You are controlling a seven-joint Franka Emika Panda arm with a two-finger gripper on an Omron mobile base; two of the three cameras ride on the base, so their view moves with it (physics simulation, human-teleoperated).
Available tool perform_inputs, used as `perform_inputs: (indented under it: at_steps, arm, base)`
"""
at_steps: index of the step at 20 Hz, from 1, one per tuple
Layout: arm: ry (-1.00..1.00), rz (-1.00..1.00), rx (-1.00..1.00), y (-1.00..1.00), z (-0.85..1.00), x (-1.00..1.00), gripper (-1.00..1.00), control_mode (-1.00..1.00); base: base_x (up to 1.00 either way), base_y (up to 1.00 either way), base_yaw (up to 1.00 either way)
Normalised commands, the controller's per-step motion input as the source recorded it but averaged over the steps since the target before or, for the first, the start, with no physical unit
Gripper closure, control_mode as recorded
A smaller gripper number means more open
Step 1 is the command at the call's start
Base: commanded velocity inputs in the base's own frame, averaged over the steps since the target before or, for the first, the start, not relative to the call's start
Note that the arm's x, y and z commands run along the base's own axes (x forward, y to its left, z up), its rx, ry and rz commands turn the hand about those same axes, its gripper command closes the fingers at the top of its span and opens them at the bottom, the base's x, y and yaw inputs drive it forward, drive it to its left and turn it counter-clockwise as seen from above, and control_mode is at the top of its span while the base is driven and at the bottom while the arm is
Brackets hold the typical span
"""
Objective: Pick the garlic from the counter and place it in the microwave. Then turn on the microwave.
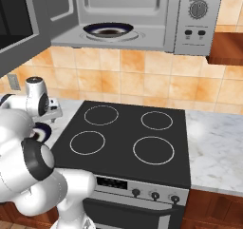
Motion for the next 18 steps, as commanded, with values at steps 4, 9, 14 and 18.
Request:
perform_inputs:
  at_steps: [4, 9, 14, 18]
  arm:
    - [0.0, 0.0, 0.0, 0.24, -0.02, -0.12, -1.0, -1.0]
    - [0.0, 0.0, 0.0, 0.19, -0.01, -0.08, -1.0, -1.0]
    - [0.0, 0.0, 0.0, 0.24, -0.05, -0.01, -1.0, -1.0]
    - [0.0, 0.0, -0.02, 0.27, -0.07, 0.0, -1.0, -1.0]
  base:
    - [0.0, 0.0, 0.0]
    - [0.0, 0.0, 0.0]
    - [0.0, 0.0, 0.0]
    - [0.0, 0.0, 0.0]
